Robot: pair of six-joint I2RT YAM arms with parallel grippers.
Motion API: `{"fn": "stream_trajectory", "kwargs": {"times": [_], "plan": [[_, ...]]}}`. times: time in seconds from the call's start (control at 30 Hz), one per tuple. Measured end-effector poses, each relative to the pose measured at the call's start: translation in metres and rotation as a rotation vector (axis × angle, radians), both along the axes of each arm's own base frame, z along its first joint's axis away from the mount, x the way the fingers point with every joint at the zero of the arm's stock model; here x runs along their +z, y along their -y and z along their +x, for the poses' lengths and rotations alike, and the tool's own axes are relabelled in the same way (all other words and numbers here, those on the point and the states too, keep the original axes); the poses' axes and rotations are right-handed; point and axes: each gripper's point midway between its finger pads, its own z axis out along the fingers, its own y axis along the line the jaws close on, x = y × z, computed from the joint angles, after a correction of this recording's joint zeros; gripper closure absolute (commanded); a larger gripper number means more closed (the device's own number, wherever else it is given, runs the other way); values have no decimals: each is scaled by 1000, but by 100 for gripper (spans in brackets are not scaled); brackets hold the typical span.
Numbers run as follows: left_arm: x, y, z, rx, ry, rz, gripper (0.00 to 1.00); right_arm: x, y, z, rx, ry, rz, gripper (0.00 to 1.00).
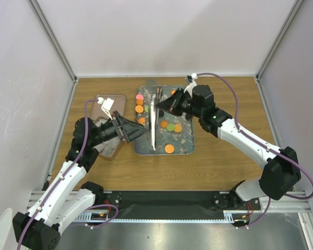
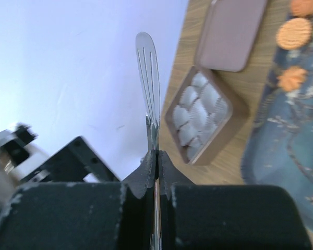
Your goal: Pack the cookies
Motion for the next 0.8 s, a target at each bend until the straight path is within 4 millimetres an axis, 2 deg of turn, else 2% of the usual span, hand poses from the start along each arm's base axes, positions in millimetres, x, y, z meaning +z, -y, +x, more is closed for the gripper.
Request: {"fn": "stream_trajectory", "kwargs": {"times": [0.23,0.43,0.8], "plan": [[-7,1,3,1,-36,11,0,38,-24,-11,45,71,114,100],[-1,2,2,-3,-58,-20,1,53,-37,-16,64,107,179,100],[21,2,-8,-28,-58,-97,11,77,-58,-24,95,193,315,100]]}}
